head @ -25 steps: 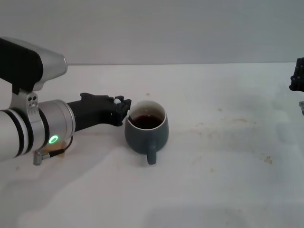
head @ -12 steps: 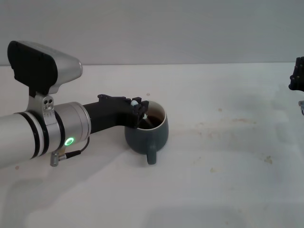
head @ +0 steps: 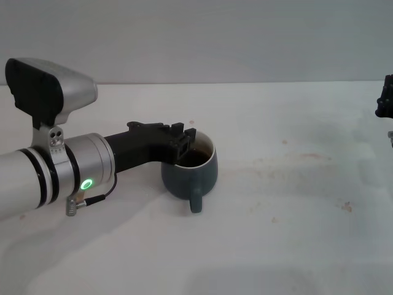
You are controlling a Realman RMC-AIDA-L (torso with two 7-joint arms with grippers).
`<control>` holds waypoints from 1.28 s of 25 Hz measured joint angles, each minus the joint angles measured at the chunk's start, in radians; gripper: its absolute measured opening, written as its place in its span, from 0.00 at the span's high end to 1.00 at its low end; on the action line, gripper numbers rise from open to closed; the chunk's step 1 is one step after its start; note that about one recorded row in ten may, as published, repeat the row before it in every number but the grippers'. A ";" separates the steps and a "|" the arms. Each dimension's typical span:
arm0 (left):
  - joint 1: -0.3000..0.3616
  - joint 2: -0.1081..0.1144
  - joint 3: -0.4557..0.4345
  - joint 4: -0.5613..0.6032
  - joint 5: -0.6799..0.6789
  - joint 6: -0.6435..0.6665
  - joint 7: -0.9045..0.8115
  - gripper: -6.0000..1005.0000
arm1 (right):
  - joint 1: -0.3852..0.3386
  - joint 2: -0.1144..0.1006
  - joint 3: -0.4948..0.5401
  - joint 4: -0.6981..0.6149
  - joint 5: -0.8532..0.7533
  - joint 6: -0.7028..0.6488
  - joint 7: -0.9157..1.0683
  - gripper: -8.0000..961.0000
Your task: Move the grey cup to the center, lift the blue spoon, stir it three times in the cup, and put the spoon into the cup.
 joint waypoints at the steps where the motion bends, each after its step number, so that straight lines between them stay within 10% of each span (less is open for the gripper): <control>1: 0.000 0.000 -0.002 0.003 -0.008 -0.001 0.007 0.79 | -0.001 0.000 0.001 0.000 0.000 0.000 0.000 0.96; 11: 0.015 -0.002 -0.057 0.000 -0.122 0.066 0.179 0.68 | 0.005 -0.002 0.005 -0.002 0.000 0.000 0.000 0.96; 21: -0.022 -0.008 -0.236 0.196 -0.581 0.288 0.615 0.48 | -0.041 -0.001 0.067 0.004 0.000 -0.049 0.000 0.96; 32: -0.157 -0.004 -0.690 0.844 -1.341 -0.292 1.511 0.19 | -0.167 0.005 0.201 -0.001 0.008 -0.240 0.001 0.96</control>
